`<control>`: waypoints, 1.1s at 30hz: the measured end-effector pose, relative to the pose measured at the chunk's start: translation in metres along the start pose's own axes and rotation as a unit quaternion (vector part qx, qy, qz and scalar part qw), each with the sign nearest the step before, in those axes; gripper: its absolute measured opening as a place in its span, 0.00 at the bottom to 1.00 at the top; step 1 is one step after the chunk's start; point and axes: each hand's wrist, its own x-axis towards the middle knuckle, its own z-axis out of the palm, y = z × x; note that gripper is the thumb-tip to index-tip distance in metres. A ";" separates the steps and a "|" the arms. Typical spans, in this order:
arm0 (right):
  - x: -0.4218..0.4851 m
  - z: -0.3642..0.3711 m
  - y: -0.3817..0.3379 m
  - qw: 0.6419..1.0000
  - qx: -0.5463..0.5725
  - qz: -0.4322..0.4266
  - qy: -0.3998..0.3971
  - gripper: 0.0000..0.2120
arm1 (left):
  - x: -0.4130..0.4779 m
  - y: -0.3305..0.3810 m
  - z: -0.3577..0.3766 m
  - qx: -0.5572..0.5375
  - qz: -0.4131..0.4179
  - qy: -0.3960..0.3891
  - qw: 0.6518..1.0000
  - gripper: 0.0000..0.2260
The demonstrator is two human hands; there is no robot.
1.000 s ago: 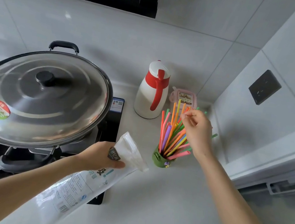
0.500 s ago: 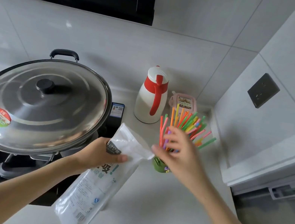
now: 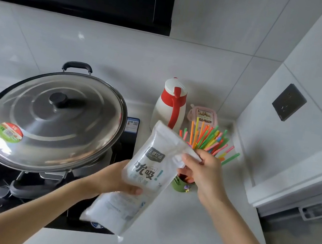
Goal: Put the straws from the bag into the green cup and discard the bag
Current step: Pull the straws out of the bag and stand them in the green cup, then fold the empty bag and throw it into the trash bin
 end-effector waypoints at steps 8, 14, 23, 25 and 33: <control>-0.005 0.007 0.010 0.989 0.076 0.126 -0.002 0.02 | 0.017 -0.001 0.039 0.350 0.160 0.255 0.887 0.60; -0.013 -0.002 0.010 0.993 0.053 0.096 -0.054 0.05 | 0.021 0.007 0.055 0.307 0.160 0.257 0.902 0.55; -0.006 -0.014 0.003 0.995 -0.057 0.028 -0.080 0.12 | 0.024 0.005 0.055 0.408 0.184 0.282 0.849 0.47; -0.003 -0.018 -0.001 0.989 0.004 0.084 -0.121 0.06 | 0.023 0.005 0.055 0.414 0.173 0.275 0.850 0.46; 0.004 -0.023 0.030 0.972 0.185 0.137 -0.049 0.07 | -0.004 0.033 0.034 0.415 -0.010 0.064 0.907 0.43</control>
